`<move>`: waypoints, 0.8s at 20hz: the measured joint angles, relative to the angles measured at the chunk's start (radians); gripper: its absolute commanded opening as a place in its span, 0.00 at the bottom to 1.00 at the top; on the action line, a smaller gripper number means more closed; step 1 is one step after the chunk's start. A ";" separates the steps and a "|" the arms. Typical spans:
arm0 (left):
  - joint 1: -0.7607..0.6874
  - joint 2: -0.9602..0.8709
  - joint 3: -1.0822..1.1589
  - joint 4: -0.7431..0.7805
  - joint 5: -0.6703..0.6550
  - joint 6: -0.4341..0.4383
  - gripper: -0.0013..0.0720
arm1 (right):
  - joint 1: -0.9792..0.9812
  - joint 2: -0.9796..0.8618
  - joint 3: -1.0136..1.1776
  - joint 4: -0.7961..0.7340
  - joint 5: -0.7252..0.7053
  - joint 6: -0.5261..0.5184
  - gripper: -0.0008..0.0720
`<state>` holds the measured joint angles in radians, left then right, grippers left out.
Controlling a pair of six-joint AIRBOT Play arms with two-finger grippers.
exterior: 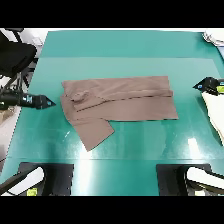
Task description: Fold the shirts.
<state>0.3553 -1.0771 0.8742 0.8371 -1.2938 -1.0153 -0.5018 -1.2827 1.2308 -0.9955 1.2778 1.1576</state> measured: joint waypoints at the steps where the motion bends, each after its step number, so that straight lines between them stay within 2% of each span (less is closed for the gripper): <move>1: 0.002 0.010 -0.036 0.008 -0.005 -0.031 0.05 | 0.000 0.004 -0.008 0.000 0.021 0.008 0.68; 2: 0.004 0.016 -0.067 0.021 -0.006 -0.057 0.05 | 0.000 0.006 -0.025 0.000 0.032 0.013 0.68; 3: 0.005 0.022 -0.098 0.034 -0.005 -0.082 0.17 | 0.001 0.007 -0.048 0.000 0.040 0.018 0.68; 4: 0.006 0.025 -0.125 0.041 -0.002 -0.098 0.72 | 0.000 0.009 -0.077 0.000 0.050 0.021 0.68; 5: 0.006 0.028 -0.153 0.041 0.005 -0.112 0.94 | 0.000 0.009 -0.108 0.000 0.054 0.024 0.68; 13: 0.003 0.034 -0.318 -0.005 0.108 -0.150 0.94 | -0.009 0.104 -0.326 0.007 -0.036 0.029 0.68; 16: -0.069 0.034 -0.336 -0.033 0.142 -0.147 0.94 | -0.009 0.135 -0.351 0.008 -0.067 0.029 0.68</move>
<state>0.2859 -1.0428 0.5377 0.8043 -1.1515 -1.1625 -0.5110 -1.1473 0.8803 -0.9878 1.2106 1.1866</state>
